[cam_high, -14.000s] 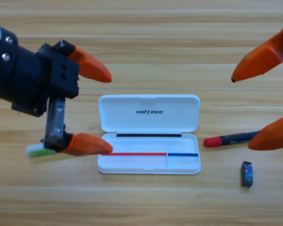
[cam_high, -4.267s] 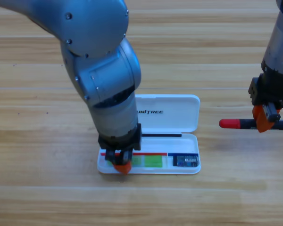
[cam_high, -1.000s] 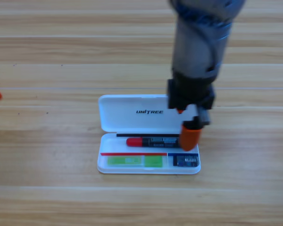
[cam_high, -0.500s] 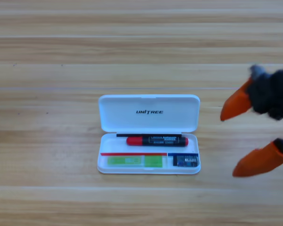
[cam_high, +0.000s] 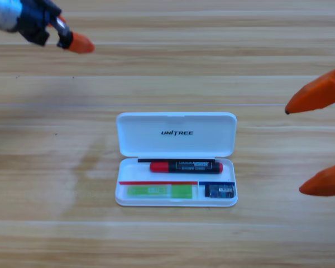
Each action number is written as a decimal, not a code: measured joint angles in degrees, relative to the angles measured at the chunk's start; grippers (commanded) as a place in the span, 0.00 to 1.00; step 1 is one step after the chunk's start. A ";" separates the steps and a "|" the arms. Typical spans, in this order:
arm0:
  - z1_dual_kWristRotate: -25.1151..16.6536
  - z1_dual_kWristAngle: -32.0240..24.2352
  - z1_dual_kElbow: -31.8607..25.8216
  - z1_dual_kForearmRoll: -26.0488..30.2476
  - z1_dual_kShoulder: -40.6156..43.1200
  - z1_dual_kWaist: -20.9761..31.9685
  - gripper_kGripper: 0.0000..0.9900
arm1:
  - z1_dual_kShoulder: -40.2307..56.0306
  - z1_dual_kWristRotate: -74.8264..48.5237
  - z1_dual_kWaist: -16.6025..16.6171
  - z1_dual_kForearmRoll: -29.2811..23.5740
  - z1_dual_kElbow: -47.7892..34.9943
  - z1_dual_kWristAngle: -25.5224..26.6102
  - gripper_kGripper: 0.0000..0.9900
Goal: Clean up eraser and pencils
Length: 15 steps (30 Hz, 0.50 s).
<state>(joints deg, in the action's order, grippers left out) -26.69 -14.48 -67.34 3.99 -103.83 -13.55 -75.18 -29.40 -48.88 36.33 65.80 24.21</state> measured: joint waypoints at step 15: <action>-9.69 2.01 2.49 -0.18 -1.85 -11.65 0.00 | 0.00 0.00 0.02 0.00 -1.22 1.50 0.95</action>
<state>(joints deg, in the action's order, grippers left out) -36.37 -12.48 -64.85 3.80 -105.68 -25.21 -75.18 -29.40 -48.86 36.33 64.58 25.70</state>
